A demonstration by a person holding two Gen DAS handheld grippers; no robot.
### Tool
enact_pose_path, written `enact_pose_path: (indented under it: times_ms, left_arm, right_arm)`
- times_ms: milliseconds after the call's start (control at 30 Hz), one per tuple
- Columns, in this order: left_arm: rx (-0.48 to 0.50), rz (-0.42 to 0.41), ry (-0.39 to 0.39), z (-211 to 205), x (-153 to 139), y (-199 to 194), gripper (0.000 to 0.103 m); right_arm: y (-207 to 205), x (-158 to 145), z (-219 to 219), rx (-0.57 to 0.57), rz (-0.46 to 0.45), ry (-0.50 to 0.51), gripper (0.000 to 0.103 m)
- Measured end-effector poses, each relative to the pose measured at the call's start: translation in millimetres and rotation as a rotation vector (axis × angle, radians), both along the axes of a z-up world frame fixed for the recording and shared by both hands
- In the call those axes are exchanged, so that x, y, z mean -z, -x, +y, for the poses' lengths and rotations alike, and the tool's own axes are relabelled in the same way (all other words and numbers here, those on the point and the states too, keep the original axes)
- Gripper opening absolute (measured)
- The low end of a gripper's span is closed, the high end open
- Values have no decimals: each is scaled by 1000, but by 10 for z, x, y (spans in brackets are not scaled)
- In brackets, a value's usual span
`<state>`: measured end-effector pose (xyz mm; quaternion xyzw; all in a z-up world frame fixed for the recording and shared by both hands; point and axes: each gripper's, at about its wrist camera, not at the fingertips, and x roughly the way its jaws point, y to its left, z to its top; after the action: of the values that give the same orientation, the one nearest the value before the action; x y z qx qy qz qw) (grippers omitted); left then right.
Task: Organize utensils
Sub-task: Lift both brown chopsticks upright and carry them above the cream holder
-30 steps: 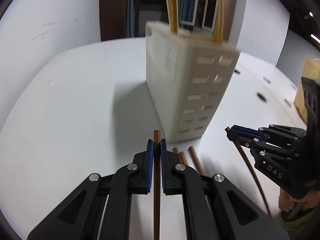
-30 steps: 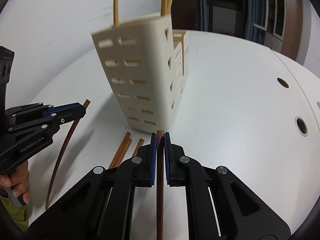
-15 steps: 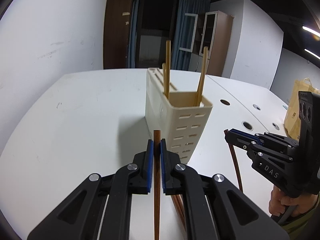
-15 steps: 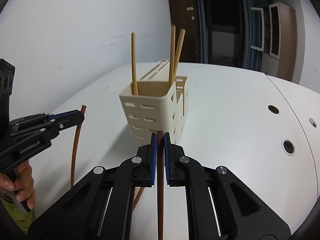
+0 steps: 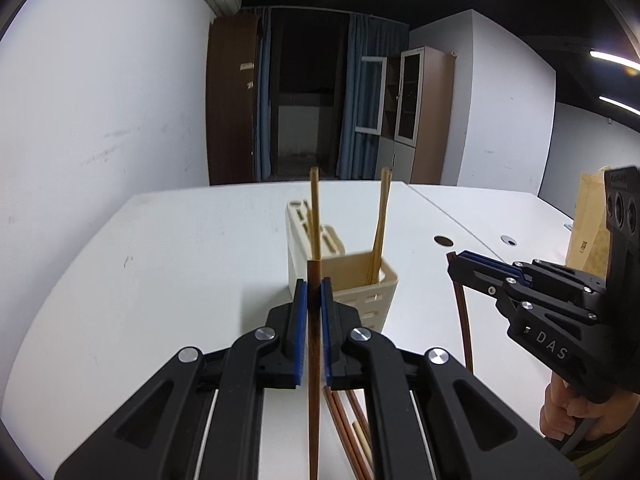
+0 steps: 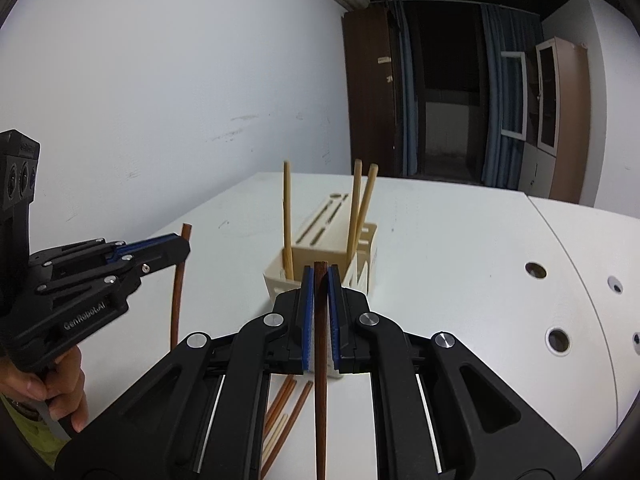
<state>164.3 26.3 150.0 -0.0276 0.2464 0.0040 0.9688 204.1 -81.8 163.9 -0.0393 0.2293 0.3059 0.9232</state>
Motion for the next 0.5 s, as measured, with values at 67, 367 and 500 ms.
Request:
enact_pose_path:
  times_ms: [67,367,500]
  left_arm:
    - [2,-18,-8,-24,-71,-13,7]
    - [25,-98,-19,-86,-344,-93,7]
    - [34,-136,-2,-89,-397,-132,7]
  right_arm:
    - [1,-96,28,-2,-20,-10,6]
    - [-42,-263,113,-12,-87,-47,6]
    - [-91,-284,132,-12,-110,-58,6]
